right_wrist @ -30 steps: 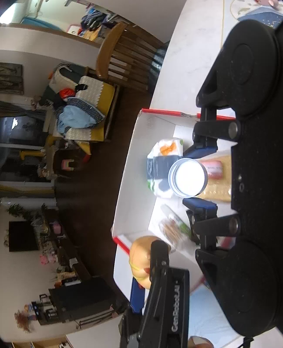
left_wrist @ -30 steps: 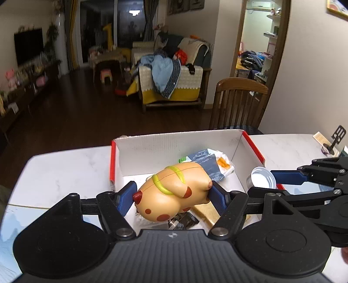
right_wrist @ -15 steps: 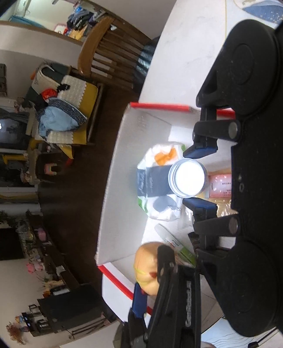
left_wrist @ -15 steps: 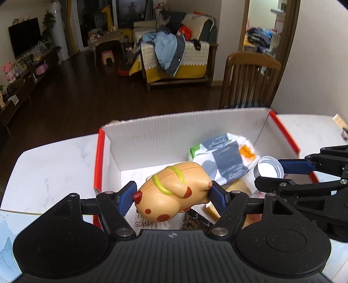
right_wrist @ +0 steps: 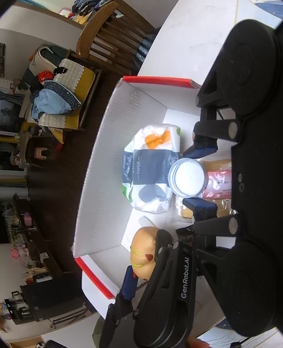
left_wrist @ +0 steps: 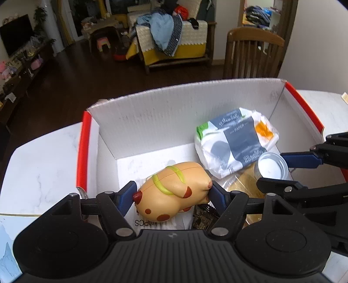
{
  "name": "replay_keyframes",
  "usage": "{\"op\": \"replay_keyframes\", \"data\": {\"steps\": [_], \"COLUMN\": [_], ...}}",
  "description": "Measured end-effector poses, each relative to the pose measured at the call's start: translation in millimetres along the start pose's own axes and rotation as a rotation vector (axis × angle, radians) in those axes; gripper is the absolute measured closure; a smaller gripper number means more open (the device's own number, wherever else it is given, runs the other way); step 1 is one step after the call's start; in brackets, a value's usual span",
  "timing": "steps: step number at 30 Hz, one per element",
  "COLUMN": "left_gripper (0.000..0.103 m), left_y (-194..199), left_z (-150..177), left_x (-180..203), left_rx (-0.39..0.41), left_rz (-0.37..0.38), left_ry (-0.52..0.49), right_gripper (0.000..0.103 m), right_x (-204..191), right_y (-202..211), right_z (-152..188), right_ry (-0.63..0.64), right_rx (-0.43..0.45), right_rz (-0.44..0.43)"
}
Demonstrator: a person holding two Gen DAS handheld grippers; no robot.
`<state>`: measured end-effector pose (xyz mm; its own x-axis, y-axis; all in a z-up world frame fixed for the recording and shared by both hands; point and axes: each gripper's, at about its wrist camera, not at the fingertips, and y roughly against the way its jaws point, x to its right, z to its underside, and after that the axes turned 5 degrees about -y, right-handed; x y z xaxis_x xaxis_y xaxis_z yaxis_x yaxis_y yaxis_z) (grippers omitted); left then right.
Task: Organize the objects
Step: 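Lower the toy figure and tin lid into the box and open both tools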
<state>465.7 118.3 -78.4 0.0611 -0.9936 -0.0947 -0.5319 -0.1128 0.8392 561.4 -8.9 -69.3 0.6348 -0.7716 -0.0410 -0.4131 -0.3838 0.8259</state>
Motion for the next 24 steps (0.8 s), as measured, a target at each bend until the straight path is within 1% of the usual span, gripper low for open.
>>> {"op": "replay_keyframes", "data": {"steps": [7,11,12,14,19,21,22,24], "left_gripper": [0.031,0.030,0.030,0.029,0.029,0.029,0.029,0.029], "left_y": [-6,-6,-5,-2,6,12,15,21], "left_z": [-3,-3,-3,-1,1,2,3,4], "left_x": [8,12,13,13,11,11,11,10], "left_rx": [-0.057,-0.078,-0.076,-0.066,-0.037,-0.021,-0.014,-0.002], "left_rz": [-0.006,-0.014,-0.016,-0.015,-0.011,-0.006,-0.001,0.012], "left_ry": [-0.047,-0.064,-0.065,-0.063,-0.046,-0.033,-0.021,-0.004], "right_gripper": [0.065,0.060,0.060,0.055,0.055,0.052,0.048,0.046], "right_x": [-3,-1,-1,0,1,2,2,3], "right_y": [-5,-3,-2,1,11,16,19,26], "right_z": [3,4,5,6,8,9,9,10], "right_ry": [0.024,0.013,0.016,0.015,0.014,0.011,0.009,0.003], "right_rx": [-0.015,-0.023,-0.019,-0.011,0.009,0.018,0.024,0.039], "right_rz": [0.014,0.005,0.007,0.008,0.004,0.002,0.000,-0.007]}}
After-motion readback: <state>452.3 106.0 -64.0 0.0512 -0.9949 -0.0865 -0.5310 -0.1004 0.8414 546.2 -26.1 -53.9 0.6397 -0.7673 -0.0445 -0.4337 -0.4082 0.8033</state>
